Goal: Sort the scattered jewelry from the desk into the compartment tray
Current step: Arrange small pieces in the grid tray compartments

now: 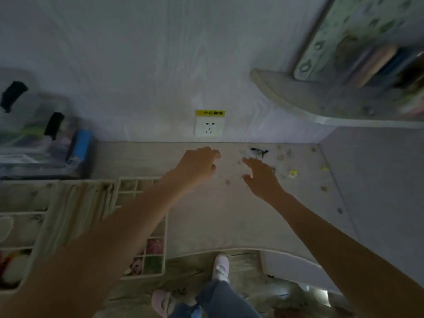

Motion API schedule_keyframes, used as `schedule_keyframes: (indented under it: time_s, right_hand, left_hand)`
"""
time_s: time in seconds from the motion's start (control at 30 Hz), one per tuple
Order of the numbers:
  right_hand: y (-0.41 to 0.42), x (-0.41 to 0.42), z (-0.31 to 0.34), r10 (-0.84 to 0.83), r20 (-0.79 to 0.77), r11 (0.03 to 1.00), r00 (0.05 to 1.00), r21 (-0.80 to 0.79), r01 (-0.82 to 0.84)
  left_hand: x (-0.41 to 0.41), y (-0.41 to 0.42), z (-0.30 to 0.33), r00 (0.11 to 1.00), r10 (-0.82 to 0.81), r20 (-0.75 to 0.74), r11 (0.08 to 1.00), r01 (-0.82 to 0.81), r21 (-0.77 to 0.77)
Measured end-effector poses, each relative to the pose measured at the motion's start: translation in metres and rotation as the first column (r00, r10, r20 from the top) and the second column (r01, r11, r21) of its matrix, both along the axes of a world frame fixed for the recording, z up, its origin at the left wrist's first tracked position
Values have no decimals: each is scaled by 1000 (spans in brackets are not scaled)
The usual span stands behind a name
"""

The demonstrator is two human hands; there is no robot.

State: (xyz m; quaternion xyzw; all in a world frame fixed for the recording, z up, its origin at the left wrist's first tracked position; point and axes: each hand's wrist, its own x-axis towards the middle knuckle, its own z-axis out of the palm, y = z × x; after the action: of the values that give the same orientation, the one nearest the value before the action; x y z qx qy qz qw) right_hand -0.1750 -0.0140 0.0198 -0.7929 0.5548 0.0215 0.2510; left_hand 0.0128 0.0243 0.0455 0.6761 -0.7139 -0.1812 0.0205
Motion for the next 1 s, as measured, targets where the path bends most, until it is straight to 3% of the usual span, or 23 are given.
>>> schedule_keyframes:
  time_s: [0.17,0.3,0.43,0.53,0.63,0.77,0.87,0.93,1.0]
  right_hand:
    - [-81,-49,-7,-124,18,990,992,71,123]
    - [-121,-73,-32,-44,-44,988,998,146,50]
    - [-138,-71,-53,8,15,997,1000,77,-9]
    - [-148,-66,-62,72,-16,997,997,14,-72]
    - [-153,-60,-68,53,130,998,990,-30,-49]
    - [-158,-56,-69,50,249,998,967,11,-55]
    - [-154,-61,-64,57,244,997,968,41,-69]
    - [-151,-67,-60,27,238,999,971,16,-32]
    - [-145,-71,-51,-26,294,1000,955,12,24]
  left_hand:
    - [-67,-76,-17,994,8,-105,998,-1,68]
    - [-110,-117,-47,977,57,-208,993,-34,111]
    - [-128,-134,-72,987,131,-88,991,-128,38]
    - [-134,-143,-83,965,249,-82,968,-251,-22]
    - [-136,-150,-88,952,298,-67,952,-302,-46]
    - [-133,-158,-90,947,320,-16,947,-320,-24]
    - [-134,-153,-89,958,287,-4,956,-287,-55]
    - [-134,-146,-85,960,266,-86,954,-275,-118]
    - [-131,-140,-78,920,290,-263,929,-337,-154]
